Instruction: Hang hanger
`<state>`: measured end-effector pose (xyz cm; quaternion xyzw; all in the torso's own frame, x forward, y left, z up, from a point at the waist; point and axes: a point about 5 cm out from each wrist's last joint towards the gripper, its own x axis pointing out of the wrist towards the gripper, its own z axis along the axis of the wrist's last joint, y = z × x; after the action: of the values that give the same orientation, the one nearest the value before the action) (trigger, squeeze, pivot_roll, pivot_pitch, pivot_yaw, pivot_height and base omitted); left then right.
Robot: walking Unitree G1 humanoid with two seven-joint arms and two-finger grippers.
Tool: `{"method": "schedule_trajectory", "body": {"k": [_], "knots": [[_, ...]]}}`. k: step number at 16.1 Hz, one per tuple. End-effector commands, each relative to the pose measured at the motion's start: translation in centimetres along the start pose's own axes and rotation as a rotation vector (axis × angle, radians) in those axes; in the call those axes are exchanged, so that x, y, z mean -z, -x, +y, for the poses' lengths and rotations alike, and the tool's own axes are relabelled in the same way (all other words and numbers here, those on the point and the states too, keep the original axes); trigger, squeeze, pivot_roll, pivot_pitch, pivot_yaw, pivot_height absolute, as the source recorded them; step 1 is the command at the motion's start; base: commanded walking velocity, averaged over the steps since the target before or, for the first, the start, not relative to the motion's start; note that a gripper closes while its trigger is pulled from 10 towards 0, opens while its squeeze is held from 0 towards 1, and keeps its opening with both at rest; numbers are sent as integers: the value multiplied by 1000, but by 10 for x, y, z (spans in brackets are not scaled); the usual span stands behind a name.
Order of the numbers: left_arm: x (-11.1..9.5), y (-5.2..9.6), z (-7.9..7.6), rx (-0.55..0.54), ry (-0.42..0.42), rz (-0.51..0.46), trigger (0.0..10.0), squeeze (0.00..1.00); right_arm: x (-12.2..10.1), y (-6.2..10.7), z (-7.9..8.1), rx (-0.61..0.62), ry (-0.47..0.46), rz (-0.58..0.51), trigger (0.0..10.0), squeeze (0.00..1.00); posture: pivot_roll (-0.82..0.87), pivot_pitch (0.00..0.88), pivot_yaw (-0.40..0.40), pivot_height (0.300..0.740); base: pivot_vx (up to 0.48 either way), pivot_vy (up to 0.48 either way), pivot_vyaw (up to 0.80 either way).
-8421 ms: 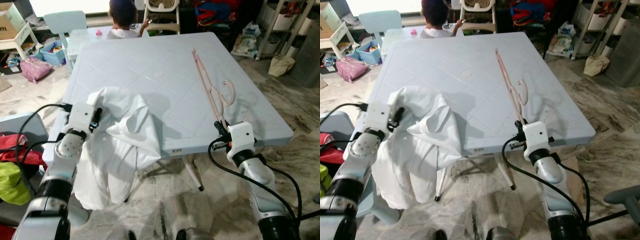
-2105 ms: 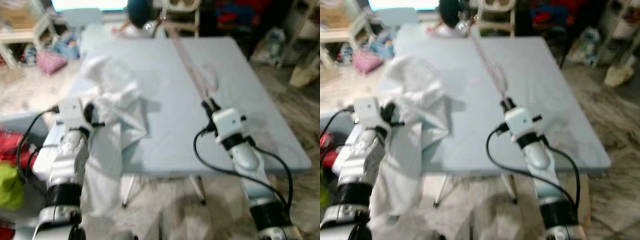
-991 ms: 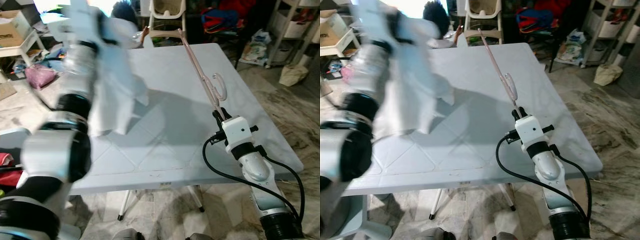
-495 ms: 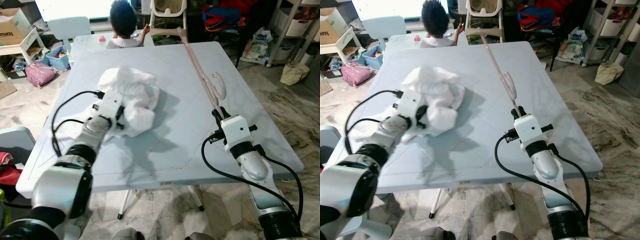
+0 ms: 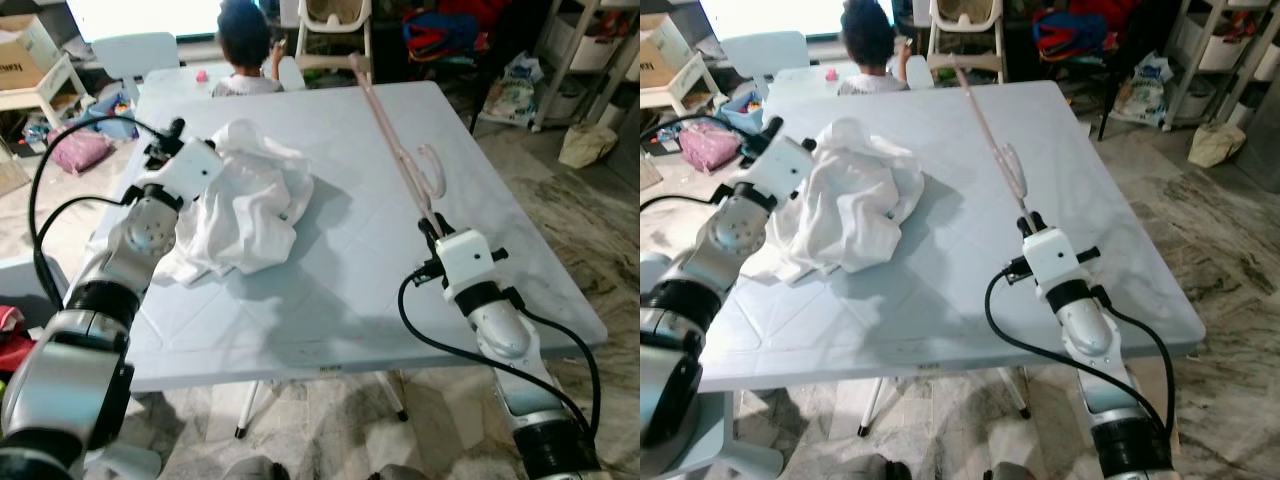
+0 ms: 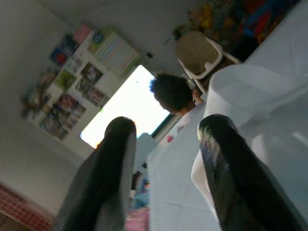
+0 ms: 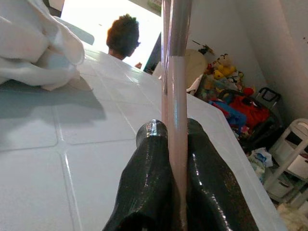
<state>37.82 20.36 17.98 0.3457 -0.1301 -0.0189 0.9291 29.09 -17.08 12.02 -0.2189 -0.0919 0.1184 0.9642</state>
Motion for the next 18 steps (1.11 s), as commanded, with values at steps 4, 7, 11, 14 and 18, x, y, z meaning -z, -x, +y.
{"method": "schedule_trajectory", "body": {"k": [4,7,11,14,18], "knots": [[2,29,-7,-199,584,117,10000,1000,-3,-6,1,-18,9,-22,10000,0,-48,0,30,740,0,0,0],[-1,62,-23,-253,705,171,10000,1000,-2,-5,3,-26,8,-19,10000,0,-26,0,27,740,0,0,0],[33,120,-36,-403,765,460,10000,1000,0,-7,11,-53,2,-22,10000,0,-9,0,21,740,0,0,0],[46,124,-26,-461,764,533,10000,1000,2,-5,8,-52,7,-16,10000,0,-20,0,21,740,0,0,0],[74,96,-37,-358,867,675,10000,1000,3,-3,4,-46,16,-8,10000,0,-56,0,16,740,0,0,0]]}}
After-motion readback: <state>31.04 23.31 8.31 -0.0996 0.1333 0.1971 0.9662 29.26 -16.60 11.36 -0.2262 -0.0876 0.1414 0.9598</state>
